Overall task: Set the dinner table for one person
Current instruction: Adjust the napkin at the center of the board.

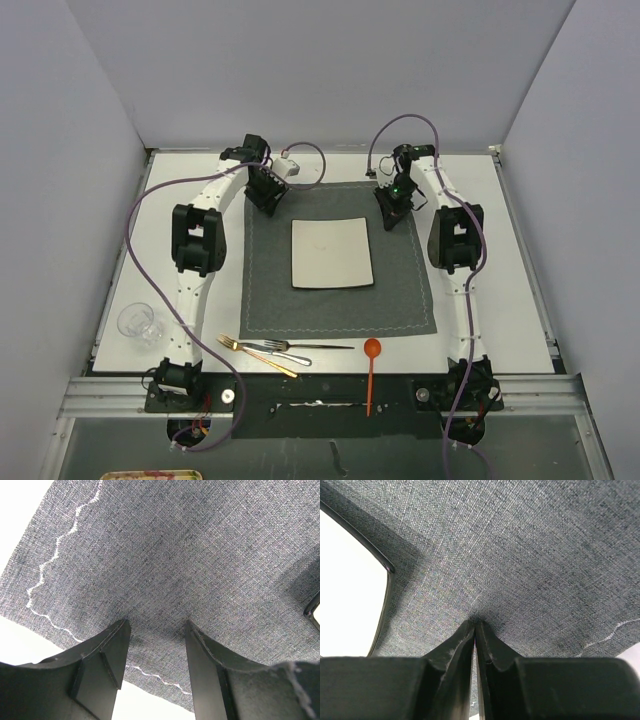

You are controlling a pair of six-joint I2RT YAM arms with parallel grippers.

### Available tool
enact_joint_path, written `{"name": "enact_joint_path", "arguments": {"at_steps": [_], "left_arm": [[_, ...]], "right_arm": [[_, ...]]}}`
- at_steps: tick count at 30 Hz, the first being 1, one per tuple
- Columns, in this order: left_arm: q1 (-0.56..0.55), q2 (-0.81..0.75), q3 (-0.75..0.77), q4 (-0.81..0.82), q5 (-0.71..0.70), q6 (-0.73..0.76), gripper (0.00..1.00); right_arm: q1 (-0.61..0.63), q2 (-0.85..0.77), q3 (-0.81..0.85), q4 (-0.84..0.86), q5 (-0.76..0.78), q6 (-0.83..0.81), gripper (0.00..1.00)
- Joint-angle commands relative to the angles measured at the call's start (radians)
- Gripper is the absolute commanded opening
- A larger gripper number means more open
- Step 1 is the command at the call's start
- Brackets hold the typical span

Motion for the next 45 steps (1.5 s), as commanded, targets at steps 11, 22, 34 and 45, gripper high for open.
{"name": "enact_joint_path", "arguments": {"at_steps": [11,22,34,45], "left_arm": [[0.006,0.034,0.097,0.01,0.014,0.044,0.47],[-0.054,-0.037,0.118,-0.053,0.108,0.023,0.47],[-0.064,-0.387,-0.098,-0.114,0.086,-0.04,0.47],[-0.028,-0.767,-0.507,-0.033,0.027,-0.049,0.48]], "right_arm": [[-0.016,-0.021,-0.088,0.082,0.117,-0.001,0.1],[-0.02,-0.015,-0.062,0.1,0.071,-0.014,0.09],[-0.006,-0.099,-0.017,0.167,0.016,-0.027,0.09],[-0.009,-0.159,0.011,0.156,-0.036,-0.012,0.1]]}}
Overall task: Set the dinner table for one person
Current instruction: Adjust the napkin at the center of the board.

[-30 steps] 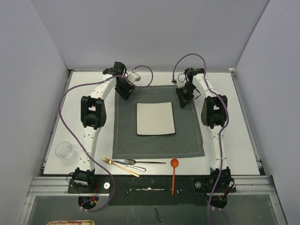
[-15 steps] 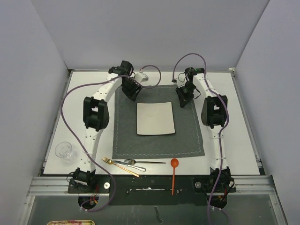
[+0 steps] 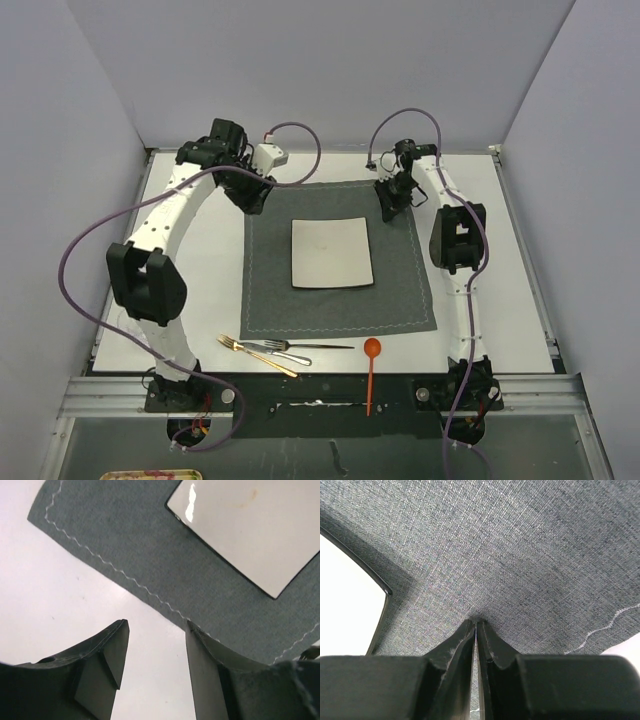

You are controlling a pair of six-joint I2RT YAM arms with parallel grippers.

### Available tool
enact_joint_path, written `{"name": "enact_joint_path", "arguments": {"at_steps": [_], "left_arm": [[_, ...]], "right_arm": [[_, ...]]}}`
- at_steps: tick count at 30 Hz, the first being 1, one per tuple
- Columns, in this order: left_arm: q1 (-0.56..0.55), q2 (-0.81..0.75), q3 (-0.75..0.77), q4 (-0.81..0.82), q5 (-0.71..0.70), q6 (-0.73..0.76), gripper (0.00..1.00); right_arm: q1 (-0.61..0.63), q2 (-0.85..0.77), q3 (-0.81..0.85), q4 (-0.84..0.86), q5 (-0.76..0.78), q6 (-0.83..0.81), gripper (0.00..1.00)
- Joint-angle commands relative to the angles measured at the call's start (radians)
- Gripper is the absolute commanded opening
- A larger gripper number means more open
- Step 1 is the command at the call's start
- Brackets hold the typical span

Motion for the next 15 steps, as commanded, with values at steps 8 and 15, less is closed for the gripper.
{"name": "enact_joint_path", "arguments": {"at_steps": [8,15], "left_arm": [[0.064,-0.319,-0.331,0.078,-0.071,-0.014,0.48],[0.161,-0.455,-0.367,0.032,-0.069,-0.029,0.49]], "right_arm": [[-0.011,-0.173,0.045,0.074,-0.005,-0.035,0.1],[-0.013,-0.098,0.121,0.06,0.013,-0.046,0.1]]}}
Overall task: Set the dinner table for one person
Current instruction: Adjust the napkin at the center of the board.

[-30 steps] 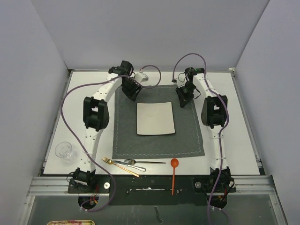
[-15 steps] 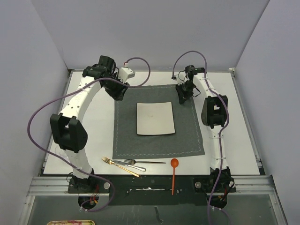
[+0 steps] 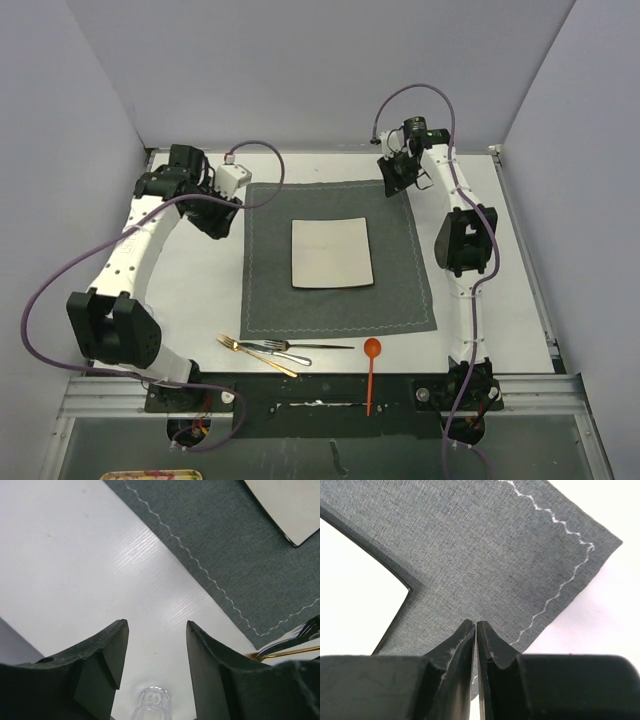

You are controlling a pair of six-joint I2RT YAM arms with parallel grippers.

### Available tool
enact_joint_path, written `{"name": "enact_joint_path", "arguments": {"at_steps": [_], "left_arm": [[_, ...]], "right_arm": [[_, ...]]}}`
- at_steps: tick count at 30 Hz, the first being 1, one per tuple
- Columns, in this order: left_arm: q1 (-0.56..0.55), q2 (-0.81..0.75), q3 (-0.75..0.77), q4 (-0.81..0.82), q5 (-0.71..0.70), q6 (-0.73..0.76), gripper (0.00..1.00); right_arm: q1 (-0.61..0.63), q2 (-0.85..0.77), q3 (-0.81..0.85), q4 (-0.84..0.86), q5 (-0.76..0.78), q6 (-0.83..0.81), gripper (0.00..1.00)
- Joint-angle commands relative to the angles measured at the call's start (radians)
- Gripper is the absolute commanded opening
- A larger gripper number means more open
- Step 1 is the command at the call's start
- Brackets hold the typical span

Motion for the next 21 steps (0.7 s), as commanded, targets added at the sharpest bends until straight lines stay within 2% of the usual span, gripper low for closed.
{"name": "enact_joint_path", "arguments": {"at_steps": [1,14,21], "left_arm": [[0.051,-0.138,0.019,0.005,0.0,-0.018,0.49],[0.06,-0.264,0.045,-0.06,-0.072,-0.055,0.51],[0.06,-0.31,0.019,-0.082,-0.052,-0.081,0.52]], "right_arm": [[-0.009,0.0,0.037,0.034,0.01,-0.018,0.09],[-0.014,0.057,0.048,0.077,0.028,0.012,0.04],[-0.013,0.018,-0.051,0.086,0.049,0.004,0.01]]}}
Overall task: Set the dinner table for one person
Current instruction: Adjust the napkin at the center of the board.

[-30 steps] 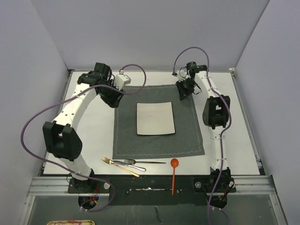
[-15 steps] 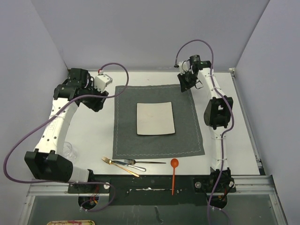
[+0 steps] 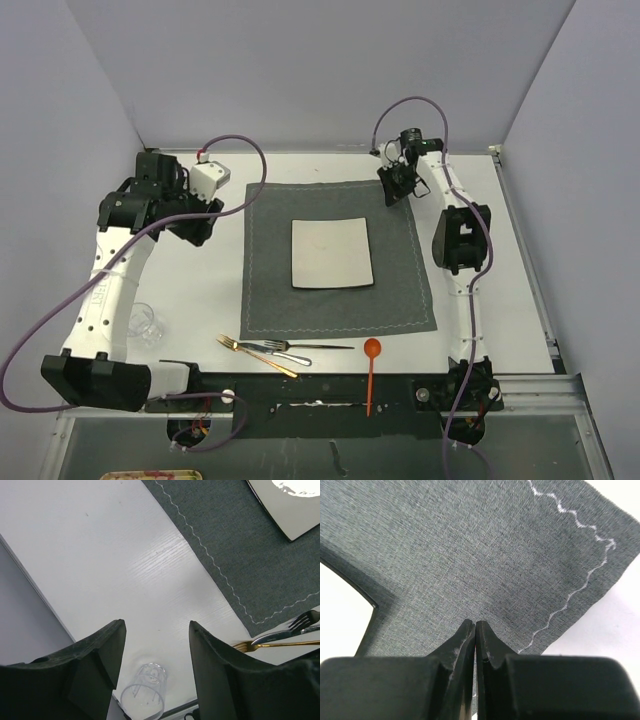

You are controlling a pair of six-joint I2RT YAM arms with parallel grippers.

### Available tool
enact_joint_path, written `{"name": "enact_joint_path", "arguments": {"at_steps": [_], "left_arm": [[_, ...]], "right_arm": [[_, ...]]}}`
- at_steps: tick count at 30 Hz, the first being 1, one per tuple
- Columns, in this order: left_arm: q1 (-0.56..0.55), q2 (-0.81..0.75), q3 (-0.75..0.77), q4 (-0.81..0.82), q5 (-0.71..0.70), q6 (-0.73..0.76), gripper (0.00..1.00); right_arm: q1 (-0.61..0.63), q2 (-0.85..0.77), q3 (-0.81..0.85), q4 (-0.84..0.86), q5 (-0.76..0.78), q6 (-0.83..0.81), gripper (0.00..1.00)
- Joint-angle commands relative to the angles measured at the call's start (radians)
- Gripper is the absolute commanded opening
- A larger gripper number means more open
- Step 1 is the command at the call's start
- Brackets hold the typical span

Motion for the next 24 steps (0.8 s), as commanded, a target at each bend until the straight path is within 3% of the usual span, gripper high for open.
{"name": "enact_joint_path", "arguments": {"at_steps": [1,8,12,24], "left_arm": [[0.006,-0.062,0.017,-0.011,0.018,-0.031,0.52],[0.006,-0.082,0.023,-0.027,0.085,-0.075,0.52],[0.006,-0.118,-0.022,-0.001,0.141,-0.089,0.52],[0.006,-0.148,-0.196,0.043,0.337,-0.137,0.53]], "right_arm": [[-0.004,-0.066,-0.059,0.038,0.025,-0.008,0.01],[-0.011,-0.185,-0.284,0.046,0.006,-0.056,0.01],[-0.009,-0.335,-0.477,0.099,-0.028,-0.069,0.03],[-0.006,-0.619,-0.809,0.116,-0.051,-0.132,0.04]]}}
